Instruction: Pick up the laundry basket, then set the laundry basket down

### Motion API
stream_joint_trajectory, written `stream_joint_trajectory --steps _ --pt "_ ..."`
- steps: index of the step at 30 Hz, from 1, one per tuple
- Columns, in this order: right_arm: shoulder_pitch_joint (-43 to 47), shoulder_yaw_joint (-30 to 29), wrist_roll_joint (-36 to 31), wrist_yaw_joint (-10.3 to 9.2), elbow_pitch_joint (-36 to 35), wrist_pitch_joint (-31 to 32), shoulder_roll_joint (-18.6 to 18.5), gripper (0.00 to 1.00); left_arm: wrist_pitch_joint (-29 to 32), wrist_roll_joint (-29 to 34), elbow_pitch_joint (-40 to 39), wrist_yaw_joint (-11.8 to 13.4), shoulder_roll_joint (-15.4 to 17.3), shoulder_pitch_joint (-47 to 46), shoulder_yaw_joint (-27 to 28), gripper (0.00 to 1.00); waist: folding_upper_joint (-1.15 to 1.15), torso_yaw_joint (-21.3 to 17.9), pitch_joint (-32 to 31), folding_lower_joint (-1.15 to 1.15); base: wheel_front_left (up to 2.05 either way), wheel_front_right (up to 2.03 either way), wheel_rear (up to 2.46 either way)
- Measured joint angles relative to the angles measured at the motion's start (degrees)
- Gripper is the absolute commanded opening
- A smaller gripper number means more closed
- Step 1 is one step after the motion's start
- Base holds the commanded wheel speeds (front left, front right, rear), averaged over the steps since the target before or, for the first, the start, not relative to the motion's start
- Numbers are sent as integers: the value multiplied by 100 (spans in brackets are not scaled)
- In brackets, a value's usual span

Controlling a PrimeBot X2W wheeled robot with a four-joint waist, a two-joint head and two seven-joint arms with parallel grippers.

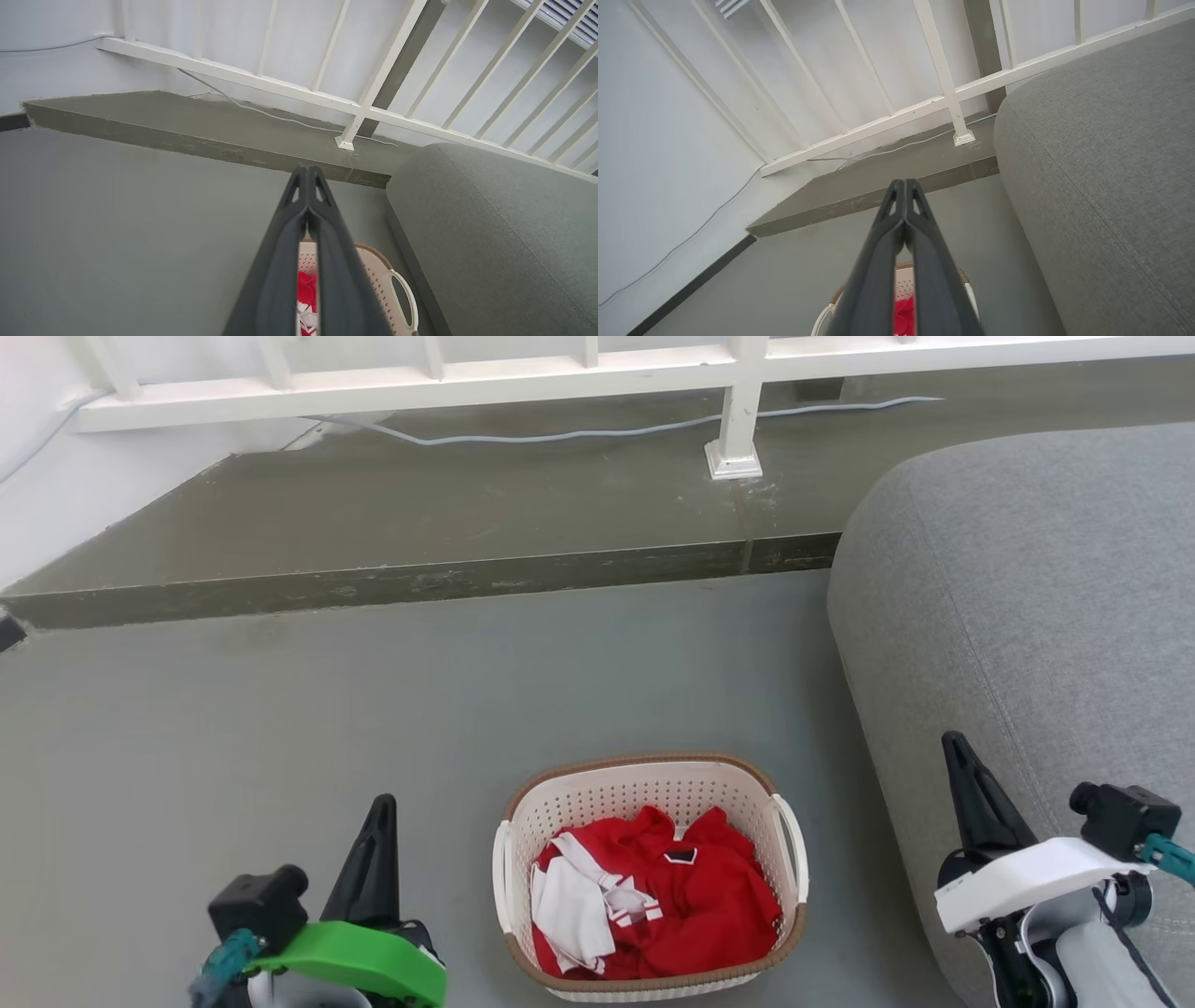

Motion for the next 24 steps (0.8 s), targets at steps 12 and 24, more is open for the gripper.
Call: stream_joint_trajectory --steps 12,24 --pt "-1 -192 867 1 -10 236 87 0 226 -912 -3 -51 -1 1 243 0 0 42 -22 0 0 0 0" --pt "-5 -380 1628 1 -10 471 145 0 413 -1712 11 -102 33 0 437 0 0 84 -46 0 0 0 0"
